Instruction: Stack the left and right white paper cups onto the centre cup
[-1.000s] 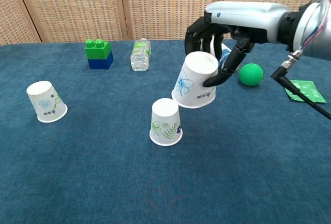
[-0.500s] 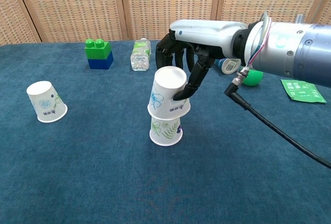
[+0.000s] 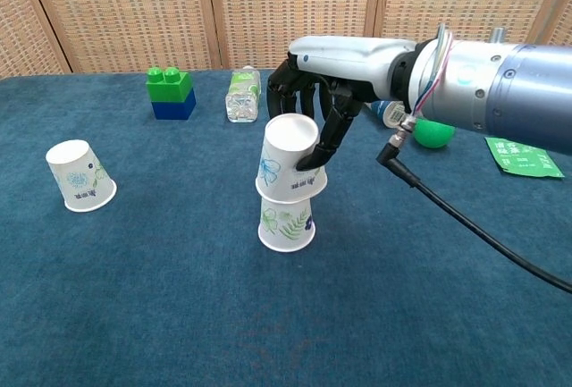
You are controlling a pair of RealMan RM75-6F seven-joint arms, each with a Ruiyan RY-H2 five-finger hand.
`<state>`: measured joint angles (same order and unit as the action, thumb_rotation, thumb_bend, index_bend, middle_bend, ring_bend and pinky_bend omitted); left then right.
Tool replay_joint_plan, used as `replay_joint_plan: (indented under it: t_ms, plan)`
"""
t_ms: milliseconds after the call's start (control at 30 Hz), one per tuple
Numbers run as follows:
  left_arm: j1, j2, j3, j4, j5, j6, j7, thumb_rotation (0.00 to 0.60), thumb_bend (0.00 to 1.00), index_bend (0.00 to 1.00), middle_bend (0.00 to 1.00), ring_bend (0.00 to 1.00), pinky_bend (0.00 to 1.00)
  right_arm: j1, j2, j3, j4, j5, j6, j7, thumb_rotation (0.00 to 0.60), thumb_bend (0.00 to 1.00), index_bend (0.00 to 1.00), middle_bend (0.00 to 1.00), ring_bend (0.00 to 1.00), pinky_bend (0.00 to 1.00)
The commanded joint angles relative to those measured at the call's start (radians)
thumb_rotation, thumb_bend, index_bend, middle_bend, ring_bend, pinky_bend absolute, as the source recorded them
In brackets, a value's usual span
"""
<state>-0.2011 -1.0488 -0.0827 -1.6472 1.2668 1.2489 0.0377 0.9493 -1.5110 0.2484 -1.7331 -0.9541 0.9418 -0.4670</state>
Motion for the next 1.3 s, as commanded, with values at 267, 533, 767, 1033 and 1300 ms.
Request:
replay_joint_plan:
  t_ms: [267,533,767,1033,1300]
  plan:
    - [-0.002,0.0,-0.001,0.004,-0.004,-0.004,-0.003,0.6,0.18,0.0,0.0,0.0,0.0,0.031,0.043,-0.028,-0.033,0.044,-0.06,-0.021,0.6,0.12,0.18,0.03,0.01,0.06]
    - [-0.003,-0.002,-0.002,0.009,-0.003,-0.003,-0.01,0.6,0.18,0.0,0.0,0.0,0.0,-0.004,0.092,-0.034,-0.078,-0.032,-0.011,0.023,0.6,0.1,0.17,0.0,0.0,0.0]
    - [-0.009,-0.011,-0.003,0.026,0.001,-0.012,-0.019,0.6,0.18,0.0,0.0,0.0,0.0,-0.165,0.253,-0.132,-0.089,-0.346,0.133,0.194,0.6,0.04,0.17,0.0,0.0,0.0]
    - [-0.077,-0.038,-0.012,0.028,0.052,-0.063,0.024,0.6,0.18,0.0,0.0,0.0,0.0,-0.424,0.365,-0.29,0.134,-0.639,0.46,0.433,0.6,0.0,0.02,0.0,0.0,0.0]
    - [-0.211,-0.102,-0.044,0.049,0.023,-0.22,0.1,0.6,0.18,0.0,0.0,0.0,0.0,-0.601,0.318,-0.331,0.261,-0.668,0.646,0.496,0.6,0.0,0.0,0.0,0.0,0.0]
